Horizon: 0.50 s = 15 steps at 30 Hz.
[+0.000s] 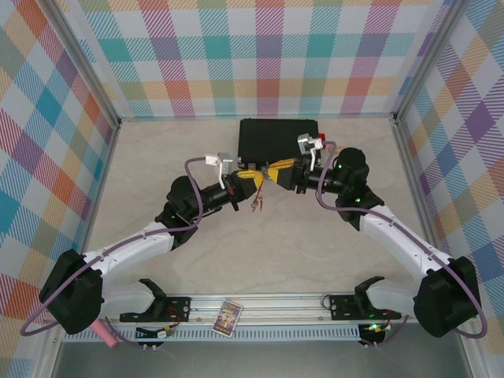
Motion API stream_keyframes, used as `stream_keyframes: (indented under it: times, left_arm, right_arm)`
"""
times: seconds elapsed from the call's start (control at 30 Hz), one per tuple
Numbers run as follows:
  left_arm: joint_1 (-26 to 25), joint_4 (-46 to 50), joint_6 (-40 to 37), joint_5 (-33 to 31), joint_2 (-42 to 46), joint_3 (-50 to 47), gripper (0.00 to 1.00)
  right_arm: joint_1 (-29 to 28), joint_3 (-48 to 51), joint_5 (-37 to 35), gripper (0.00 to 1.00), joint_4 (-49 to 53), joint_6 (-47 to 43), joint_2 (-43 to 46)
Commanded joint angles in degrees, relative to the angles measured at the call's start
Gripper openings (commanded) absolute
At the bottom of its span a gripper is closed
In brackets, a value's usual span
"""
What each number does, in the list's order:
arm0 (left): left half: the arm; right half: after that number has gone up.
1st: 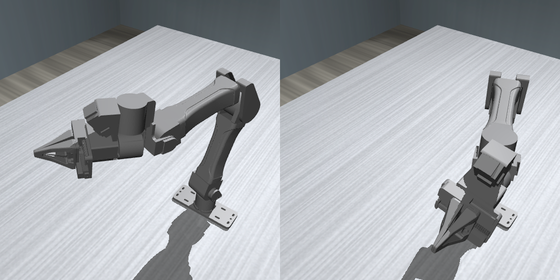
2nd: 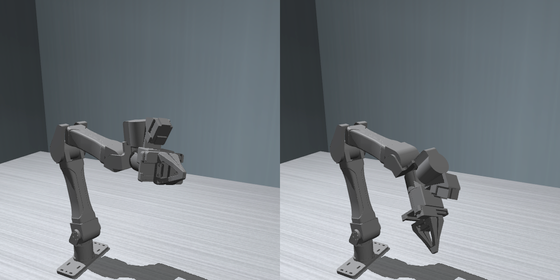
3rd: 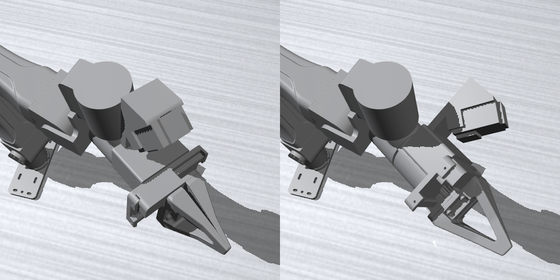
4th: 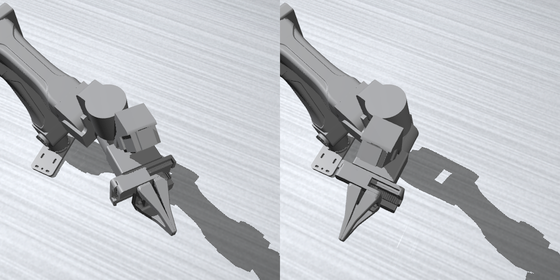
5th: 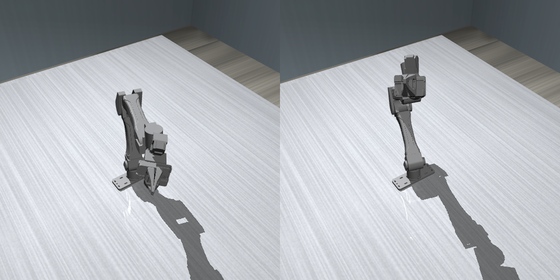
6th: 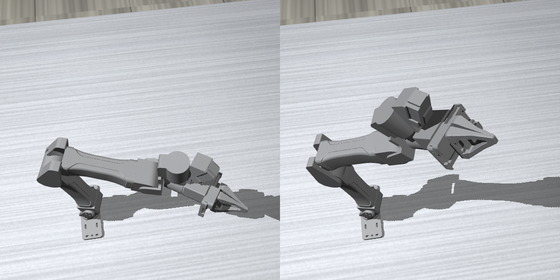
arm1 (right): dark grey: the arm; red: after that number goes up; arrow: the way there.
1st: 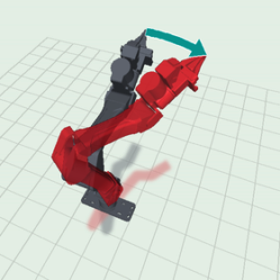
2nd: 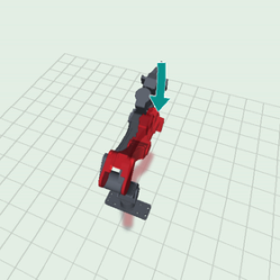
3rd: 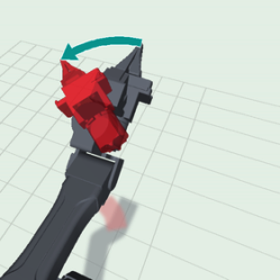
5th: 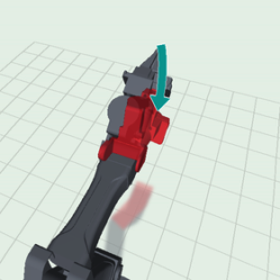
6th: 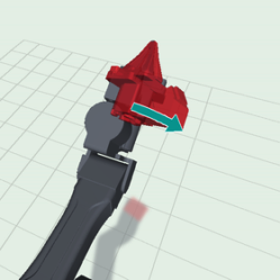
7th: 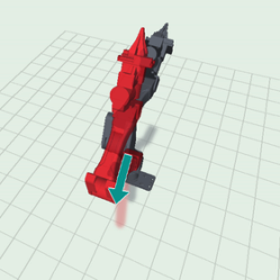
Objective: Put the keys on the keyring
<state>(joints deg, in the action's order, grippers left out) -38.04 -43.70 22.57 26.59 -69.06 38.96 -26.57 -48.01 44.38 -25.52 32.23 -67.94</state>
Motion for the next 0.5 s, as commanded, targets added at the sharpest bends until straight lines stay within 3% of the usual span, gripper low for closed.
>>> stream_keyframes:
  times: [0.0, 0.47]
  left_arm:
    - [0.42, -4.55, 0.71, 1.54, -0.07, 2.07, 0.00]
    - [0.56, -4.64, 0.90, 1.93, 0.25, 2.22, 0.00]
  right_arm:
    - [0.54, 0.02, 3.49, 0.29, -4.31, 1.98, -1.09]
    - [0.55, 0.89, 7.52, 0.27, -9.06, 5.34, -4.30]
